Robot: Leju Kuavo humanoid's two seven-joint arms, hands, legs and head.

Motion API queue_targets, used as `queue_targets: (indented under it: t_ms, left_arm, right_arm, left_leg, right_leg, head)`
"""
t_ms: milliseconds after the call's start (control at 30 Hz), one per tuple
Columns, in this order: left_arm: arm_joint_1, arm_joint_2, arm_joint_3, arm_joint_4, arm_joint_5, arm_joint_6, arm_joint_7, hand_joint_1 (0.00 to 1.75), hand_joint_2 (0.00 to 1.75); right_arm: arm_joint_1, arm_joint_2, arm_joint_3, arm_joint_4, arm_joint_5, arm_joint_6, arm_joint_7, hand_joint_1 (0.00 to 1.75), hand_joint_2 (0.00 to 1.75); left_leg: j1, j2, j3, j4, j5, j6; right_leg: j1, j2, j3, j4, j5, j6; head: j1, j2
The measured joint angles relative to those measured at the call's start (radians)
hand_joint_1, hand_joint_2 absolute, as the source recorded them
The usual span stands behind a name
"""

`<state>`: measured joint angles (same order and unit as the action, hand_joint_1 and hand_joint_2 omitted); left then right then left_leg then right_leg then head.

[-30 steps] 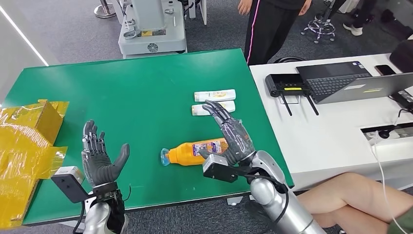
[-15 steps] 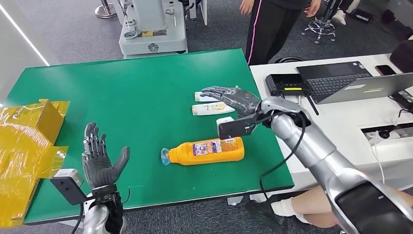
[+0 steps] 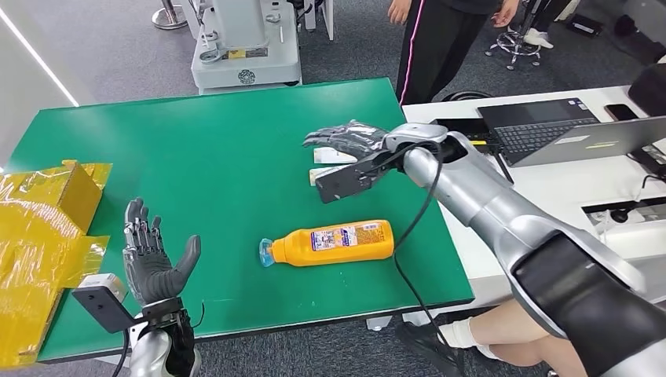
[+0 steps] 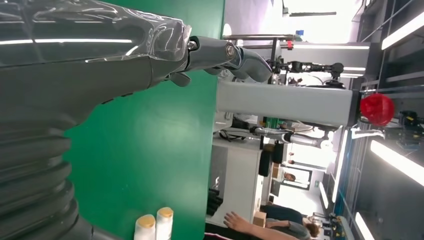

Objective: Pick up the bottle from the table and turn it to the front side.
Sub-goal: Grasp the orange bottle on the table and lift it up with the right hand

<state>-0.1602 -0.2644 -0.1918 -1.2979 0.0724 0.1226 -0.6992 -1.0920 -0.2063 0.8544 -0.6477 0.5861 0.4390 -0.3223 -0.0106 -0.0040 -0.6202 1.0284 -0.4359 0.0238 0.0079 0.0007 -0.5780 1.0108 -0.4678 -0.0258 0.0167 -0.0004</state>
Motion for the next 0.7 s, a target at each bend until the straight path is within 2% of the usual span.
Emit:
queue_targets:
  t_ms: [100,200,500,700]
  left_arm:
    - [0.0,0.0,0.0,-0.001,0.004,0.007,0.0,0.0,1.75]
    - [0.0,0.0,0.0,-0.002,0.012,0.011,0.0,0.0,1.75]
    - [-0.002,0.0,0.0,-0.002,0.037,0.036,0.0,0.0,1.75]
    - [-0.002,0.004,0.0,-0.002,0.045,0.045,0.0,0.0,1.75]
  right_arm:
    - [-0.031,0.041,0.061,0.059,-0.003,0.035,0.014,0.0,1.75]
    - [-0.045,0.055,0.112,0.096,-0.01,0.061,0.016,0.0,1.75]
    - [-0.057,0.041,0.249,0.135,-0.101,0.156,0.031,0.0,1.75]
    - [-0.07,0.034,0.342,0.147,-0.12,0.179,0.066,0.0,1.75]
  left_leg:
    - [0.001,-0.002,0.0,0.0,0.0,0.0]
    - [0.001,-0.004,-0.001,0.0,0.0,0.0]
    - [0.0,-0.003,-0.001,0.001,0.0,0.001]
    - [0.0,-0.002,-0.001,0.001,0.0,0.001]
  right_leg:
    - [0.0,-0.002,0.0,0.0,0.0,0.0]
    - [0.001,-0.004,0.0,0.0,0.0,0.0]
    - [0.0,-0.003,0.0,-0.001,0.0,0.001]
    - [0.0,-0.003,0.0,-0.001,0.0,0.001]
  head:
    - [0.0,0.0]
    - [0.0,0.0]
    - [0.0,0.0]
    - [0.0,0.0]
